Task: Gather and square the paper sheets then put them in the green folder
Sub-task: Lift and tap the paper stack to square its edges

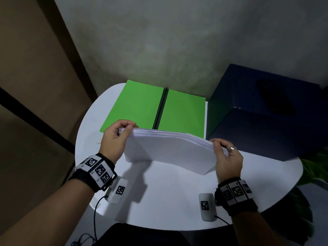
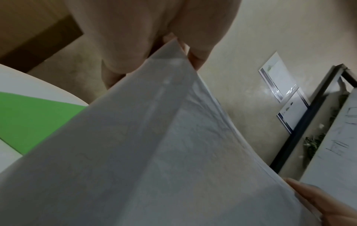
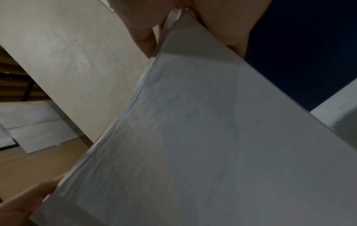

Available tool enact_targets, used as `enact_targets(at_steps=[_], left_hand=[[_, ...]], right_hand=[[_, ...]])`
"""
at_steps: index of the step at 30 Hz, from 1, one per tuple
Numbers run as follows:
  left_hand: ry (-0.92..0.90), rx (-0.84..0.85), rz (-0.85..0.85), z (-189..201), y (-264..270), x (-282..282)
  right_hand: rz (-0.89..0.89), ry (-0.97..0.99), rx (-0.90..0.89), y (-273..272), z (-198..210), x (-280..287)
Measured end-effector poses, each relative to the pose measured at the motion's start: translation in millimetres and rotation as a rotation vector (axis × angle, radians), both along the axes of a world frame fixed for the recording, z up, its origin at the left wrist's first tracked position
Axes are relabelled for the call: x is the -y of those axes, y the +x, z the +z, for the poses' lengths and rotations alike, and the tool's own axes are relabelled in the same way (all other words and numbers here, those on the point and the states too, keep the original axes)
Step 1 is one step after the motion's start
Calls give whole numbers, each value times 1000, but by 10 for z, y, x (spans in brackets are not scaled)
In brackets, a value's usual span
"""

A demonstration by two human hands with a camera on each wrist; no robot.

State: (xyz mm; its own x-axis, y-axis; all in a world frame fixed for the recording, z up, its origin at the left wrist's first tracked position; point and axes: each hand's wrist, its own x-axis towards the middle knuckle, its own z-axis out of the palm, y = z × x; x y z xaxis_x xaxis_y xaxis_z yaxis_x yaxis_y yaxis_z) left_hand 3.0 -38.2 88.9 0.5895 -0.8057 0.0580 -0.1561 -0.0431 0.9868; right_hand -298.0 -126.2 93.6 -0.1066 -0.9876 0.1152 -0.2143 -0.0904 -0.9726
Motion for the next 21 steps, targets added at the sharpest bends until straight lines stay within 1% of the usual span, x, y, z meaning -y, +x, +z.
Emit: enact_targets(at_steps=[4, 6, 8, 10, 12, 13, 15, 16, 17, 19, 21], left_hand=[[-5, 36, -20, 31, -16, 0], [-21, 50, -50, 62, -34, -4], [-33, 136, -100, 75, -47, -13], [-41, 266, -134, 62, -27, -27], [-38, 411, -174, 39, 13, -47], [-9, 530, -212, 27, 36, -55], [148, 909, -299, 21, 67, -65], [222, 1071, -321, 33, 74, -69], [275, 1169, -327, 46, 77, -78], [321, 1259, -312, 84, 66, -82], [319, 1317, -286, 103, 40, -39]], right_hand=[[-11, 0, -21, 23, 14, 3], [6, -55, -56, 31, 29, 9], [43, -142, -149, 19, 34, 7], [100, -216, -279, 0, 16, 1], [169, -255, -481, -33, -10, -15], [206, -264, -620, -53, -22, -19], [242, -280, -889, -77, -32, -22], [244, -289, -992, -77, -25, -24], [244, -299, -1064, -79, -17, -24], [240, -324, -1151, -69, -10, -11], [236, -329, -1216, -33, -11, 15]])
